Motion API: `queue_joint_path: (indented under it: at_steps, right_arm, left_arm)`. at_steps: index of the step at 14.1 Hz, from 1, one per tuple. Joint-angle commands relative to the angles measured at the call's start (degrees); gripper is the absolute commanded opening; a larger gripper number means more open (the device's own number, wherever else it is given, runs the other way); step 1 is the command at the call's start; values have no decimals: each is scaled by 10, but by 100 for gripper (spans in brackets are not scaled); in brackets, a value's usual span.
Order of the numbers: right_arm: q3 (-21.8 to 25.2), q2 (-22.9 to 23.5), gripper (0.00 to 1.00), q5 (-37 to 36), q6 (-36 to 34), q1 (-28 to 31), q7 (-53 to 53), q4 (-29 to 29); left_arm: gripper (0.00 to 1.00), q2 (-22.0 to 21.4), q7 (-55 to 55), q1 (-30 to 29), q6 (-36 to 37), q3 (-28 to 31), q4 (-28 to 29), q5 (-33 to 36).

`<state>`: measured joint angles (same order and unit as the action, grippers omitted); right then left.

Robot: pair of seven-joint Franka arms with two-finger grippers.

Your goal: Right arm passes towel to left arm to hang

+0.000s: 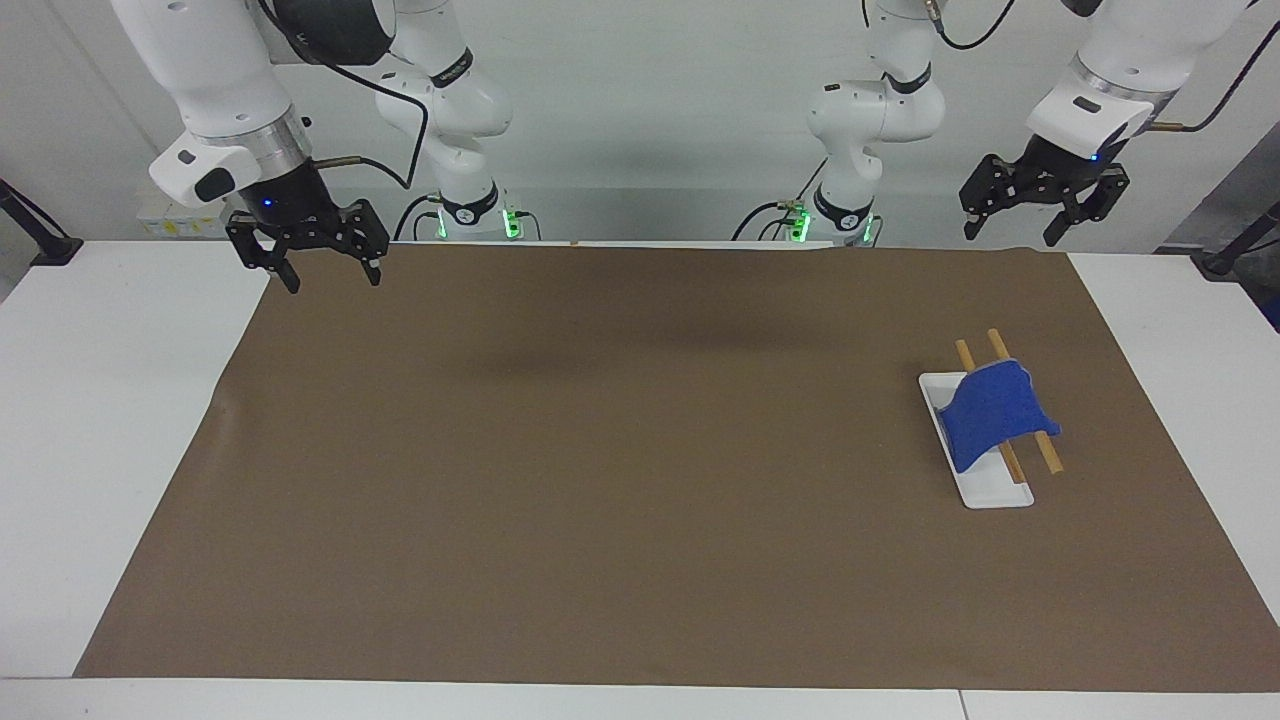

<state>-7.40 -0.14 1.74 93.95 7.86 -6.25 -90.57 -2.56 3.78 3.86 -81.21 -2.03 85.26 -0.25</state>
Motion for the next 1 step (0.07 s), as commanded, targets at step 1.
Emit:
queue_joint_path:
  at_steps: [1]
  right_arm:
    - [1,-15,100,15,4,4,-1,-18]
  left_arm:
    - [100,-1,13,1,18,5,-1,-9]
